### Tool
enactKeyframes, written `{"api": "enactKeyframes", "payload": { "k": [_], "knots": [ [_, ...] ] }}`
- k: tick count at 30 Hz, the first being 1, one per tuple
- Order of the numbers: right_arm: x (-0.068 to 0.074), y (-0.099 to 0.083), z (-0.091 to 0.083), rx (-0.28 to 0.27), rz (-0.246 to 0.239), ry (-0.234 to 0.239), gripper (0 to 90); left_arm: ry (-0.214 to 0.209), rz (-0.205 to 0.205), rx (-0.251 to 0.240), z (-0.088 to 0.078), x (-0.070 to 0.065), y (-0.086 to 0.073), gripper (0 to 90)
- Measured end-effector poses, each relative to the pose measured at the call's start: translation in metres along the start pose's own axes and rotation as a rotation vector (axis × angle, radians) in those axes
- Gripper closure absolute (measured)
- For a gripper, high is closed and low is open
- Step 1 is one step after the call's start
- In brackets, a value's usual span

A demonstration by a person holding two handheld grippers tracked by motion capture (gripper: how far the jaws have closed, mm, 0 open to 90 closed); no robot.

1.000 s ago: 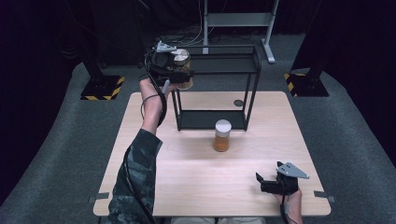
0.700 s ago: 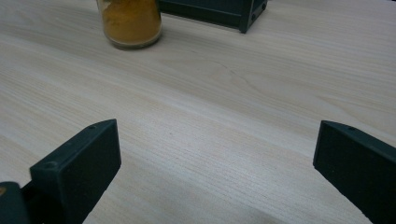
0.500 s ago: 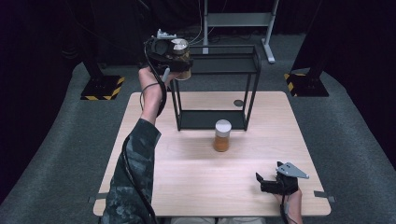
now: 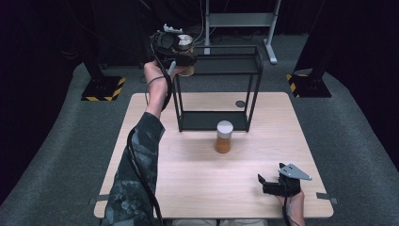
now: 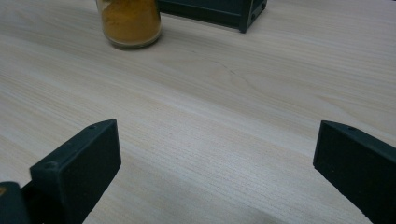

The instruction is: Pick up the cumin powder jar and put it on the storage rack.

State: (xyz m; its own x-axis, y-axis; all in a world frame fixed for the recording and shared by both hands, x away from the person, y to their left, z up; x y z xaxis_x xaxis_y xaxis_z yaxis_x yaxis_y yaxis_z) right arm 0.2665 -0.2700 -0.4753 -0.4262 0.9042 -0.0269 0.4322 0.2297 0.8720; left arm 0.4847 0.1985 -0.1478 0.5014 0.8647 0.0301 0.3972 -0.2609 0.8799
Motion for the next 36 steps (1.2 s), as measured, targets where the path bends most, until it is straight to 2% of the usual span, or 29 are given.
{"api": "enactKeyframes", "payload": {
  "k": [8,16,18,25,36],
  "knots": [
    [-0.001,0.0,0.0,-0.001,0.004,0.003,0.0,0.003,-0.037,0.019,0.014,0.008,0.008,30.2],
    [-0.001,-0.001,0.0,-0.005,0.006,0.004,0.0,0.018,-0.04,0.053,0.032,0.007,0.013,30.2],
    [-0.001,-0.001,0.0,-0.005,0.005,0.004,0.0,0.015,-0.053,0.042,0.034,0.008,0.011,30.2],
    [-0.001,-0.001,0.0,-0.004,0.002,0.006,0.0,0.03,-0.05,0.007,0.042,0.01,0.007,30.2],
    [-0.002,-0.001,-0.001,-0.009,0.006,0.008,0.0,0.047,-0.055,0.004,0.047,0.008,0.009,30.1]
  ]
}}
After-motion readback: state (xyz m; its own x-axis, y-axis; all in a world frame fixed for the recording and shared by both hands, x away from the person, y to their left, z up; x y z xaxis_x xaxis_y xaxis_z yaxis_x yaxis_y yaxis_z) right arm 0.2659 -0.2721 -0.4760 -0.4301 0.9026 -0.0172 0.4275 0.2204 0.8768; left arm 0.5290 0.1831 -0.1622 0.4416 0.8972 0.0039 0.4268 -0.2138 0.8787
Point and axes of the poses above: each handheld gripper's, and its own axes: z roughly forward along the jaws, y roughly out of its top, x roughly to its left, the point moved 4 cm from there along z, roughly forward along the jaws, and after that the axes turned 2 degrees about x, right-handed, at the moved point
